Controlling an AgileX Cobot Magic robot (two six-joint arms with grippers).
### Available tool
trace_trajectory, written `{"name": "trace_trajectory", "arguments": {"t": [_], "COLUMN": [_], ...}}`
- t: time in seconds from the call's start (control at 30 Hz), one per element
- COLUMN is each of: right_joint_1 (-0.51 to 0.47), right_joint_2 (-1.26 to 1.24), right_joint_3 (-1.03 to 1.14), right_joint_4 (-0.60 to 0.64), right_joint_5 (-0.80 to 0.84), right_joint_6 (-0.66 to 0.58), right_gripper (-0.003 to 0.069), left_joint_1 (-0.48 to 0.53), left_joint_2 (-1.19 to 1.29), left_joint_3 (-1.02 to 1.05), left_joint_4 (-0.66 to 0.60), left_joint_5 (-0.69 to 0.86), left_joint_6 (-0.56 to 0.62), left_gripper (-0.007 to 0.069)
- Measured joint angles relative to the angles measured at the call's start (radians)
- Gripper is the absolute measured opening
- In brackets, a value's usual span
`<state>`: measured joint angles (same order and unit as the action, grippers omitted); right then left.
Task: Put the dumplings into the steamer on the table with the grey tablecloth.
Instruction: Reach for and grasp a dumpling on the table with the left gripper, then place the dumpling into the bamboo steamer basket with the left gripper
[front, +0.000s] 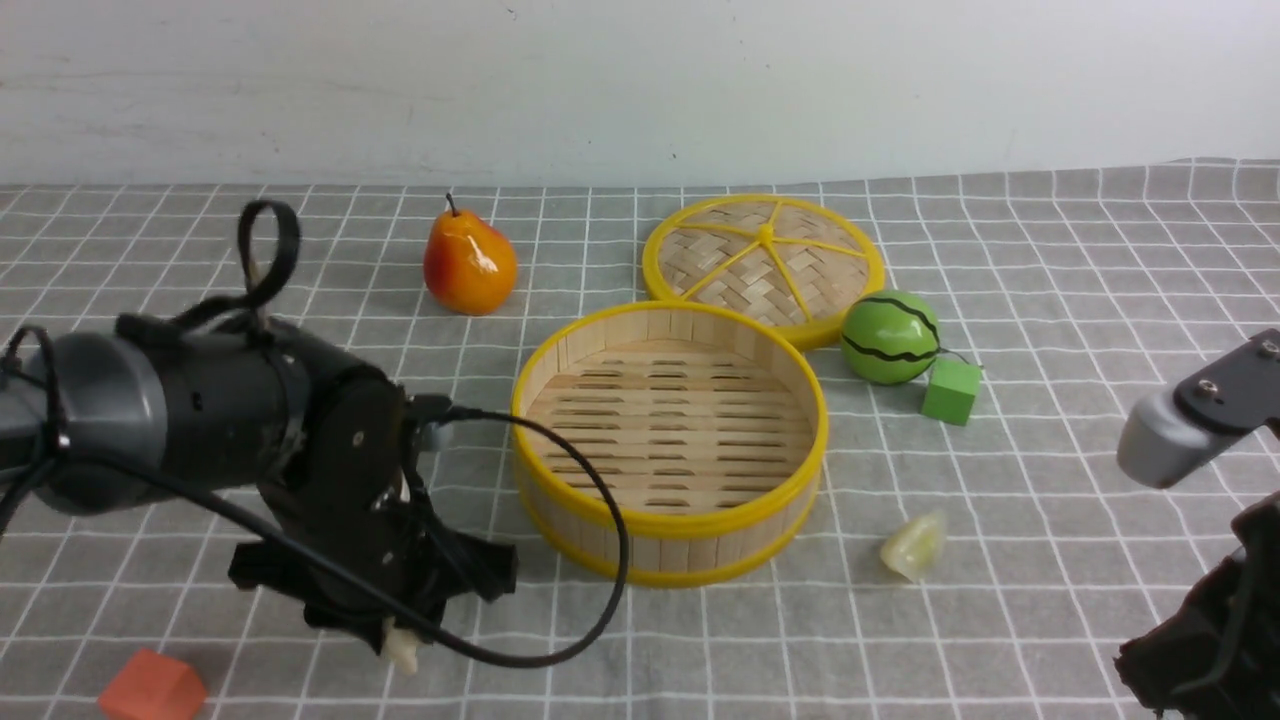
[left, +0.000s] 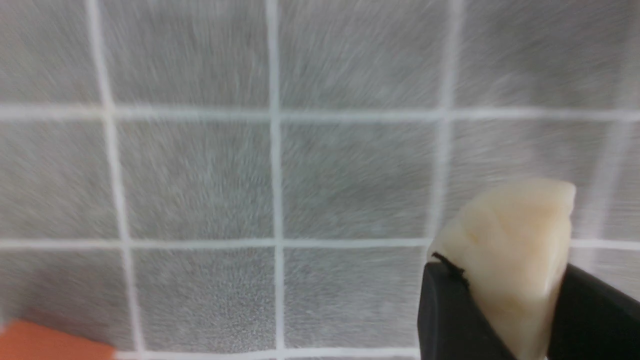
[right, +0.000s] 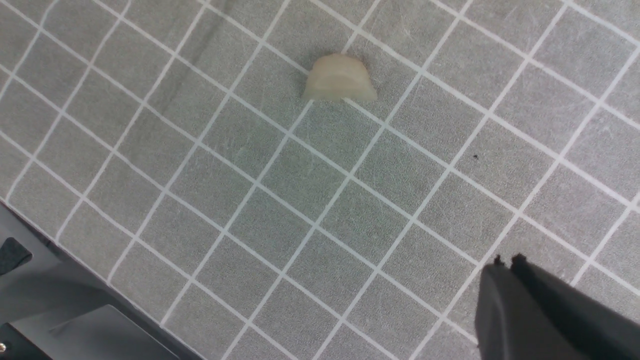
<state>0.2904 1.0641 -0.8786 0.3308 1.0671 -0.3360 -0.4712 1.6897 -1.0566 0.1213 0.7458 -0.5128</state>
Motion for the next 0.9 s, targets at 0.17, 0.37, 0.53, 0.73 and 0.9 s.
{"name": "trace_trajectory", "arguments": {"t": [0.17, 0.37, 0.53, 0.73, 0.9], "right_joint_1": [0.000, 0.000, 0.000, 0.000, 0.000], "right_joint_2": [0.003, 0.003, 0.003, 0.003, 0.003], "right_joint_3": [0.000, 0.000, 0.000, 0.000, 0.000], "right_joint_4": [0.001, 0.031, 0.035, 0.035, 0.036], "right_joint_5": [-0.016, -0.018, -0.008, 0.039, 0.042], "right_joint_6": [0.000, 0.000, 0.000, 0.000, -0.022], "right_gripper": [0.0009, 0.0013, 0.0017, 0.0021, 0.0021], "left_joint_1": [-0.054, -0.072, -0.072, -0.072, -0.072], "left_joint_2": [-0.051, 0.082, 0.265, 0.465, 0.527], "left_joint_3": [-0.246, -0.545, -0.693, -0.833, -0.850], "left_joint_4": [0.003, -0.024, -0.024, 0.005, 0.068], "left_joint_5": [0.126, 0.175, 0.181, 0.223, 0.229], "left_joint_6": [0.074, 0.100, 0.097, 0.069, 0.015], "left_gripper": [0.0227, 0.0227, 0.0227, 0.0227, 0.0242]}}
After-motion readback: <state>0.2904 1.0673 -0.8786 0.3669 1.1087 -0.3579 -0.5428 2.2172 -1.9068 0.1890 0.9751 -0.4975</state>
